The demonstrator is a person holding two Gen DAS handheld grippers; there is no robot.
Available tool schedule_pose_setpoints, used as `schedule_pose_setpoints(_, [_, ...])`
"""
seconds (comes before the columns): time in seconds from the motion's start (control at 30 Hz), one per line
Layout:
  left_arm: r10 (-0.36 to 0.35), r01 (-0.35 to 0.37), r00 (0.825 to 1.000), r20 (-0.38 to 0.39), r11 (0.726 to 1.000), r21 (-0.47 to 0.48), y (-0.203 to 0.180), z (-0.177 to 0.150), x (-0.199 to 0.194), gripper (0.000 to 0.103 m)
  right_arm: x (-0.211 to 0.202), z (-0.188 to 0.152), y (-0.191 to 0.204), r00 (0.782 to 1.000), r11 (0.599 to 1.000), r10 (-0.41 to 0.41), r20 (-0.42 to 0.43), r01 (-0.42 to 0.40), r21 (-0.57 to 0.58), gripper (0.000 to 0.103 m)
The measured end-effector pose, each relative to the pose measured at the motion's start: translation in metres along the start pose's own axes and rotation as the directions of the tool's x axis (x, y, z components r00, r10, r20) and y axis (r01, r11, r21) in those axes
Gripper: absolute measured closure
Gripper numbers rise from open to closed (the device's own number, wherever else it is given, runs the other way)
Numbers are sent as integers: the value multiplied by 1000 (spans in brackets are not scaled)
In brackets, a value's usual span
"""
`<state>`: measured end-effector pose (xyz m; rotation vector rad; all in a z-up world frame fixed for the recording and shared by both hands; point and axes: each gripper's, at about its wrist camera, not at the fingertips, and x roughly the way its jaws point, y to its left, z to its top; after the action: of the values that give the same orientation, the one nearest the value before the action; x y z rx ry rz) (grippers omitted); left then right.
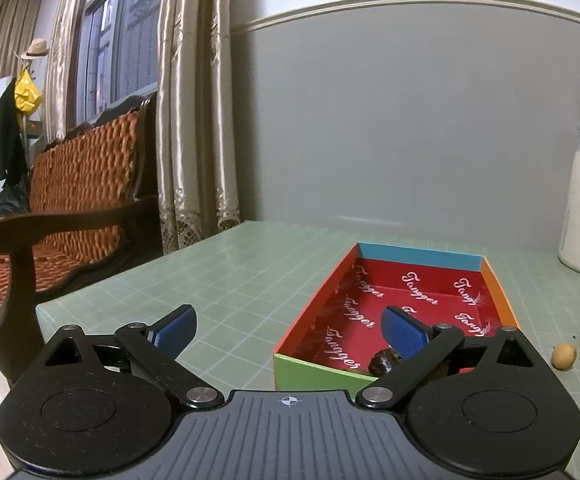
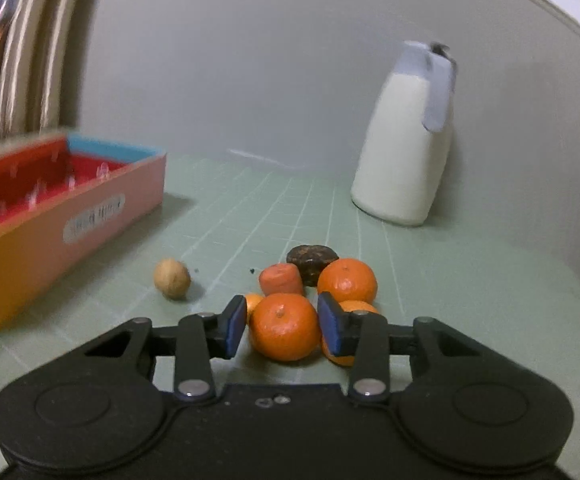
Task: Organize fruits
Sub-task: 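Reach the right tool to a mandarin orange and close on it, then carry the mandarin orange into the red box and open the right tool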
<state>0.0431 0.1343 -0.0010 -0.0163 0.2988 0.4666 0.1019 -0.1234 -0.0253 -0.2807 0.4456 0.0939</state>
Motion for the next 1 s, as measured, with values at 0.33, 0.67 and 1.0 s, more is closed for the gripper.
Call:
schedule_pose_setpoints(0.33, [4,-4,1000,-14,1000,-27,4,0,2,4,-6,1,-16,997,991,76,10,-77,109,69])
schedule_pose_setpoints(0.67, [44,-46,999,-19,996,-72,23,0,3,4,-29,16,-17,966,944,215,141,-243,221,69])
schedule_pose_setpoints(1.0, [140,-143,990,-34,982,-123,72,-7,-1,3,-39,50,48,891,890,409,196,-437,132,69])
